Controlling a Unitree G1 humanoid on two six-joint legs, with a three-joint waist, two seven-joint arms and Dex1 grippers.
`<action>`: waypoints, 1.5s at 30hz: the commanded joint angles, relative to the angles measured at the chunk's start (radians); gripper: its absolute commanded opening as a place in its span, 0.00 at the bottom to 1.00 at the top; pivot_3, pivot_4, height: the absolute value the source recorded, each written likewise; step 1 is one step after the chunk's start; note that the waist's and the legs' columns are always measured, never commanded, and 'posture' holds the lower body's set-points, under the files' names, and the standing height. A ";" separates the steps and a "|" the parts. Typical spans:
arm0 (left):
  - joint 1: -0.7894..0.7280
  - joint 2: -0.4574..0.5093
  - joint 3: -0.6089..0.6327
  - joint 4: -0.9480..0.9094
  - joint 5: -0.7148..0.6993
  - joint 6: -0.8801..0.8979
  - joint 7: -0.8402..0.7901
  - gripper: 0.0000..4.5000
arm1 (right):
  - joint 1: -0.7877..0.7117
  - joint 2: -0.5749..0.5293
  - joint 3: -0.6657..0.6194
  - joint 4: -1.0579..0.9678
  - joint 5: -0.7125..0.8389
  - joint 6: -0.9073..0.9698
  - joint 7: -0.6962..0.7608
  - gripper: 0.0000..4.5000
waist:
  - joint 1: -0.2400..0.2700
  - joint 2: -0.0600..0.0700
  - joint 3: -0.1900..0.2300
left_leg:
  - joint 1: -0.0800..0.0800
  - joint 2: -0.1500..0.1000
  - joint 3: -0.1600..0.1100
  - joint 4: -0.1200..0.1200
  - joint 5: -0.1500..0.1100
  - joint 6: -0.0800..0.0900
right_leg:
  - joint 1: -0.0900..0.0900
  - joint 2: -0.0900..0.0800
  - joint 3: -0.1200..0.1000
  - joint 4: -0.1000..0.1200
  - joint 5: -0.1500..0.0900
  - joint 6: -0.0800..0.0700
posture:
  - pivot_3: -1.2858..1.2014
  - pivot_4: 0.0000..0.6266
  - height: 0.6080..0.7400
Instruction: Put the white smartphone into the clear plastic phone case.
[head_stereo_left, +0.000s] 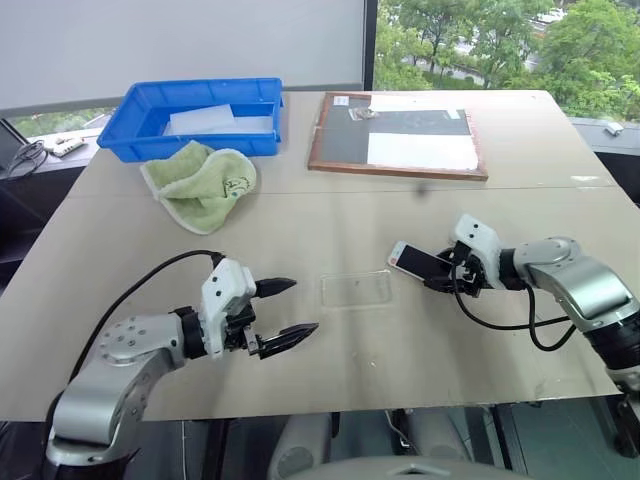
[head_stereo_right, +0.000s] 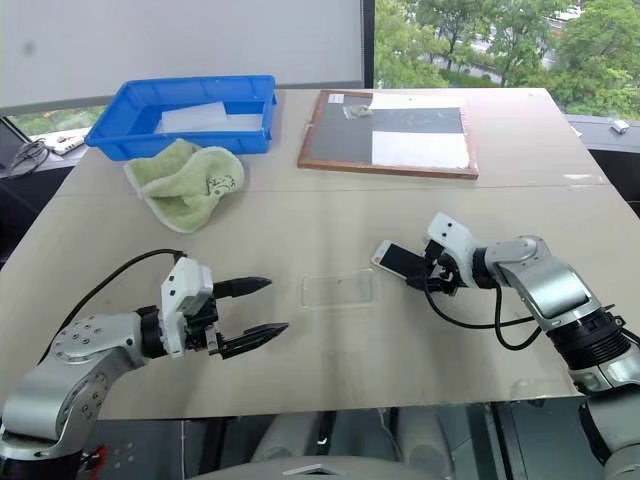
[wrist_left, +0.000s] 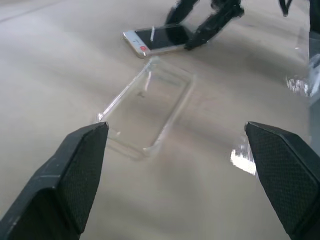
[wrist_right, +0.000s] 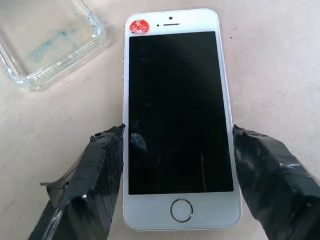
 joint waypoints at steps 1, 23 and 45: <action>-0.067 -0.006 -0.097 0.053 0.052 -0.079 -0.010 1.00 | 0.057 -0.020 -0.018 -0.053 -0.016 0.030 -0.012 0.64 | 0.001 0.000 0.000 | 0.000 0.000 0.000 0.000 0.000 0.000 | 0.000 0.000 0.000 0.000 0.000 0.000 | 0.52 0.24 1.00; -0.564 -0.147 -0.424 0.549 0.126 -0.163 -0.242 0.06 | 0.287 -0.065 -0.427 -0.592 0.148 0.271 -0.178 0.63 | 0.019 0.005 0.002 | -0.017 -0.001 0.006 0.000 -0.001 0.002 | -0.013 0.001 -0.001 -0.005 0.006 0.001 | 0.52 0.24 1.00; -0.475 -0.078 -0.502 0.564 0.324 -0.291 -0.103 0.00 | 0.309 -0.075 -0.436 -0.644 0.202 0.284 -0.217 0.62 | 0.006 0.006 0.001 | -0.015 0.000 0.006 0.000 -0.001 0.003 | -0.012 0.001 -0.001 -0.005 0.006 0.001 | 0.52 0.24 1.00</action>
